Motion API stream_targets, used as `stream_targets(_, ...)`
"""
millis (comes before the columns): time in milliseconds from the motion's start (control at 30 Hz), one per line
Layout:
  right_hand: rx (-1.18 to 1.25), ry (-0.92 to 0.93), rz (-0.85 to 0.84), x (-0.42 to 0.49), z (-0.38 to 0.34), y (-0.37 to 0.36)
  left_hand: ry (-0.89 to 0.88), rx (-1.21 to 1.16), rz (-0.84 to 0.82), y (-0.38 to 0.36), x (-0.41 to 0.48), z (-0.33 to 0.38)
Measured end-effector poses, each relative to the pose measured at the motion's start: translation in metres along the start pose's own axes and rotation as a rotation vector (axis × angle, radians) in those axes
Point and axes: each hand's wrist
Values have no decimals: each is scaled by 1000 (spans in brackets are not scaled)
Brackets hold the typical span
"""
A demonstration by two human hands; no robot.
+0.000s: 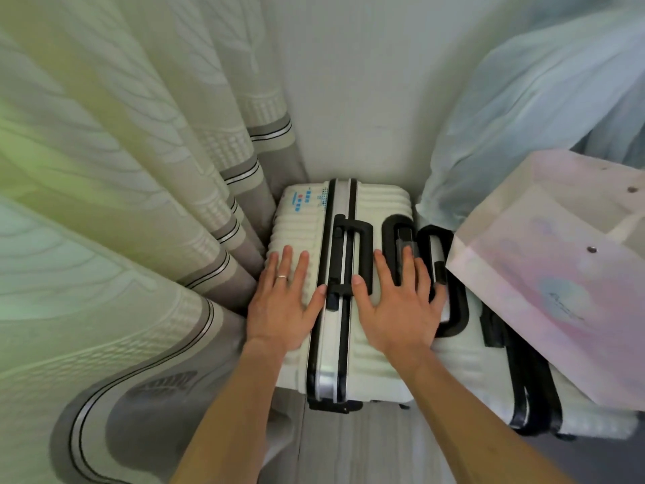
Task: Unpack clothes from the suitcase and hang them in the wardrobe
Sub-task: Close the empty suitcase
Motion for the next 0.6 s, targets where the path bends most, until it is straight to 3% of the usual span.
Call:
stream_targets(300,-2,47,11,10,4,0,10,-88,-3,1,4,4)
stream_targets(433,-2,41,-59,10,4,-2,37,-17,-87,7,2,5)
stream_targets(600,87,127,-268,3,8,20,155,31,-206,23,-11,23)
Point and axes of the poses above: each hand's wrist, its own x-axis towards the middle knuckle, its own y-axis out of the back of the hand, z = x × y, and after that the axes turned 7 degrees about -z, right-handed
